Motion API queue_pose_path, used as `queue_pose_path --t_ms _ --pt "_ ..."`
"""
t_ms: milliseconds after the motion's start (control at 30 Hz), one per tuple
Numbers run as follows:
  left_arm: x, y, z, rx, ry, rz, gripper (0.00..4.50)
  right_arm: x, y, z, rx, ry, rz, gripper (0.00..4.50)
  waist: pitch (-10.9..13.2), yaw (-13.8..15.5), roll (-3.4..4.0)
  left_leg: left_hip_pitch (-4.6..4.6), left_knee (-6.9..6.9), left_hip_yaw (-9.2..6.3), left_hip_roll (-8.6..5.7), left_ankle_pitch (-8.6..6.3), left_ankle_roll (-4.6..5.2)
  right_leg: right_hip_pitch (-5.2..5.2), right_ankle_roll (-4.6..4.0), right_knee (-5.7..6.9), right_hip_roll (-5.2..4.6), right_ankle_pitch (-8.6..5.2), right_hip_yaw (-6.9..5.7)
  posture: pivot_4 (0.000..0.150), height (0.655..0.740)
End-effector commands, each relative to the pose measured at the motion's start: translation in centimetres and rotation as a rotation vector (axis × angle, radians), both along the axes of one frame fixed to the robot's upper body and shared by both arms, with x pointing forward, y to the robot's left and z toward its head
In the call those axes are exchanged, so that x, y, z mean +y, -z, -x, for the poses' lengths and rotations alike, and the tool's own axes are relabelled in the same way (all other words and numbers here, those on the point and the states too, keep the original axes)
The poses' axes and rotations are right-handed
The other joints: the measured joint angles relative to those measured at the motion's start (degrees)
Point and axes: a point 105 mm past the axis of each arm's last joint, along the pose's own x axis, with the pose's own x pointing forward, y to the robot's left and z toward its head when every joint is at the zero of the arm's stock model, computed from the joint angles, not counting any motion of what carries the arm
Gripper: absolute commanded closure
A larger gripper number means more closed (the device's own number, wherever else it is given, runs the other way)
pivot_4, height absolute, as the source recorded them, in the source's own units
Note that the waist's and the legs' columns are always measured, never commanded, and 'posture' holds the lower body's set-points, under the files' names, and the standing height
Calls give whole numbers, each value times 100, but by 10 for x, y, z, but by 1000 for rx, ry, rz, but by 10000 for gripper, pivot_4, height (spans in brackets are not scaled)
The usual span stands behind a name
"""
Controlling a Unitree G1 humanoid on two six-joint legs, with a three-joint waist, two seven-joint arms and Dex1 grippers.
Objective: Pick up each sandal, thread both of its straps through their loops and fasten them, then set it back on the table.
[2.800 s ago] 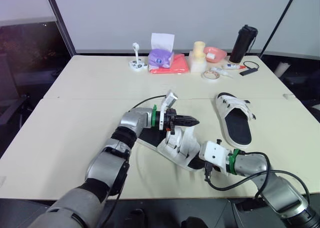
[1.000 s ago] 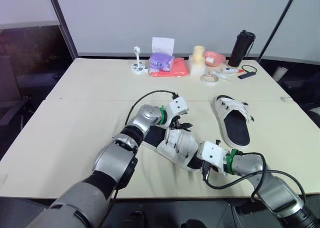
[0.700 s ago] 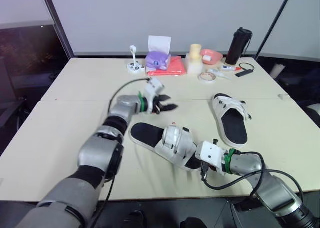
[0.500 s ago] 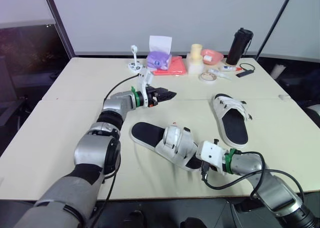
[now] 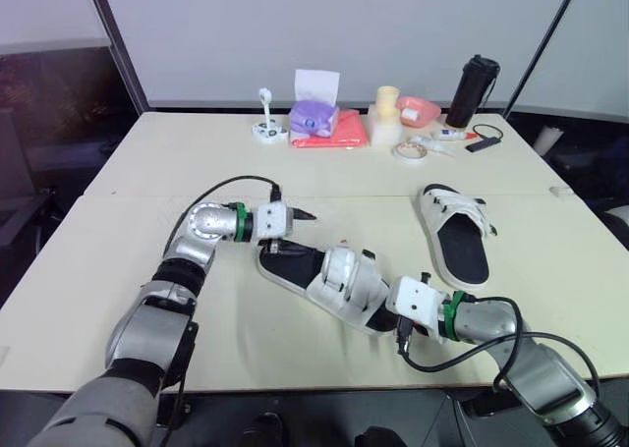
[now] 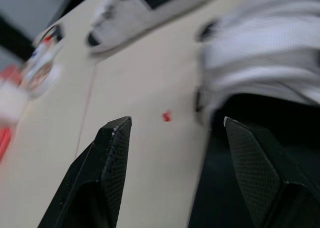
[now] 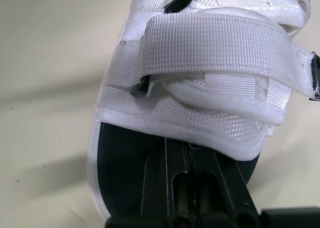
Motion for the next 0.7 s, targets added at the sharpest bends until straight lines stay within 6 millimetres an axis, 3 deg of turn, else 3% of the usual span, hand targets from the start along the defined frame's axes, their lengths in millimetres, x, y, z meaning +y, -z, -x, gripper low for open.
queue_pose_path --t_ms 33,167,333,467,567,700 --pt "-8 0 10 -147 107 -30 14517 -23 51 17 220 73 99 45000 0 0 0 -1 0 0 -1 1 2 0 0 -1 0 0 0 1500 7400" --pt "-14 1 14 -229 149 -39 14517 -26 44 21 222 73 107 45000 1 12 1 -2 0 1 -3 2 4 0 2 -1 1 0 0 1500 7400" --pt "-18 -1 11 -280 135 -13 14517 -28 10 25 171 79 70 45000 7 188 9 -23 0 4 -14 2 5 -16 14 -1 -6 -6 -1 1500 7400" --pt "-18 5 8 -284 109 -21 14517 -29 -17 35 164 74 47 45000 11 197 9 -115 14 4 -27 5 7 -84 20 29 -8 -7 -2 1500 7400" --pt "-19 7 10 -291 120 -23 14517 -31 -30 43 185 72 28 45000 23 154 17 -114 15 8 -26 6 7 -84 21 33 -6 -8 -3 1500 7400" --pt "-28 4 15 -305 158 12 14517 -33 -63 54 180 56 -28 45000 72 152 46 -115 42 9 -23 7 6 -80 20 46 -4 -7 -3 1500 7400"
